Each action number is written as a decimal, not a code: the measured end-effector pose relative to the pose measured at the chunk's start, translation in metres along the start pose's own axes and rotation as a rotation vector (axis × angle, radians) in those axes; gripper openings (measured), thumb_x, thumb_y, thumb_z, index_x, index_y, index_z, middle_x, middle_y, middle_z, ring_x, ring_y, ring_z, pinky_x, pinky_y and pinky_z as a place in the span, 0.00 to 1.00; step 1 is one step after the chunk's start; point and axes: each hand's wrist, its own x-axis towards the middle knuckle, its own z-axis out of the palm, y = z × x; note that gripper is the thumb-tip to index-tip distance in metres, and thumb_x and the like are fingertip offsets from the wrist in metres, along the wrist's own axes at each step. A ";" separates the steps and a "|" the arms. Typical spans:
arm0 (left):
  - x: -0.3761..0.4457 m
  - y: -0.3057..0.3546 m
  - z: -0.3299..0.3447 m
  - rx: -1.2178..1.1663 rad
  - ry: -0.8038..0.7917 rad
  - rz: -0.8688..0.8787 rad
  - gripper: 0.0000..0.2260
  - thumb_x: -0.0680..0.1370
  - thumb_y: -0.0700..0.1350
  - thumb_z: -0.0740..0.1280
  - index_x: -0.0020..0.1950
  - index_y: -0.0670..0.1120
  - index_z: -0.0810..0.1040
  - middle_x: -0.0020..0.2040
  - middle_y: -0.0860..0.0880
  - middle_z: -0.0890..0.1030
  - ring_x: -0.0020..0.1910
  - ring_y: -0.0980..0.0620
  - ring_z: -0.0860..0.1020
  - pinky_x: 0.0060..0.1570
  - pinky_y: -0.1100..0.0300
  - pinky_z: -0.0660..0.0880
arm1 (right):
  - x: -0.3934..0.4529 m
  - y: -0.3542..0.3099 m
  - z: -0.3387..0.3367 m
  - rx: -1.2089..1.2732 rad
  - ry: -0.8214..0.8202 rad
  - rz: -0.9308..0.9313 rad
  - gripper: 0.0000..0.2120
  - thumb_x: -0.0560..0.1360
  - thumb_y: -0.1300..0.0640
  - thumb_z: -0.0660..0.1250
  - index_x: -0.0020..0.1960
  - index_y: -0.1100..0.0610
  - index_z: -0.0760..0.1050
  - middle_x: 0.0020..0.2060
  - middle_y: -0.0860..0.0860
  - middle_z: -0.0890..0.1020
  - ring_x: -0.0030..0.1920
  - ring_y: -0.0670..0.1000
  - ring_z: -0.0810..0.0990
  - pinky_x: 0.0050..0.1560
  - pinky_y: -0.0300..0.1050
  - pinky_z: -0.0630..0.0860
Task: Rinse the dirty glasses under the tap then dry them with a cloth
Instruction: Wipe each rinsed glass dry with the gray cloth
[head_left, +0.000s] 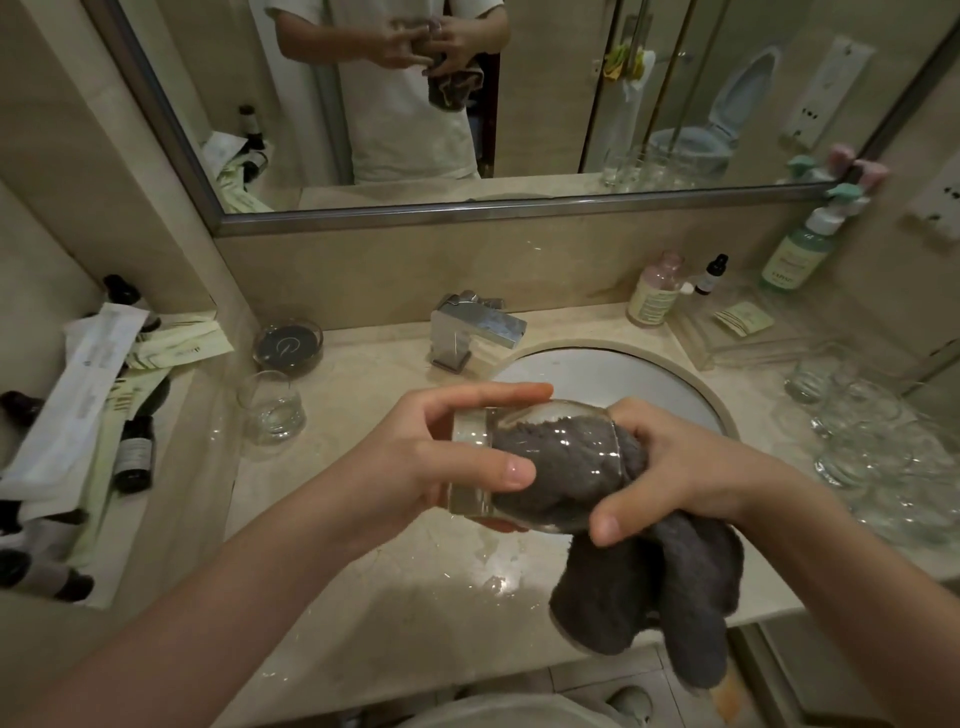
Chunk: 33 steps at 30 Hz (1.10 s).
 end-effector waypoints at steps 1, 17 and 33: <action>-0.001 0.000 0.002 -0.052 0.002 -0.035 0.26 0.56 0.41 0.77 0.53 0.54 0.85 0.54 0.52 0.84 0.51 0.45 0.84 0.36 0.52 0.81 | -0.001 -0.001 0.001 -0.012 -0.016 -0.005 0.09 0.62 0.58 0.75 0.42 0.53 0.83 0.36 0.47 0.83 0.39 0.46 0.82 0.42 0.36 0.76; 0.003 -0.010 0.002 -0.199 0.042 -0.126 0.25 0.57 0.43 0.76 0.54 0.51 0.85 0.57 0.43 0.83 0.41 0.36 0.84 0.32 0.53 0.81 | -0.007 0.014 -0.016 0.119 -0.075 0.130 0.21 0.68 0.56 0.74 0.61 0.53 0.78 0.54 0.53 0.82 0.54 0.52 0.81 0.54 0.44 0.77; 0.014 -0.002 -0.021 -0.210 0.127 -0.019 0.25 0.57 0.44 0.76 0.54 0.53 0.85 0.53 0.47 0.85 0.44 0.37 0.85 0.36 0.51 0.81 | 0.004 -0.002 -0.015 -0.357 0.299 -0.009 0.27 0.62 0.46 0.76 0.60 0.44 0.76 0.54 0.42 0.81 0.57 0.46 0.80 0.54 0.38 0.76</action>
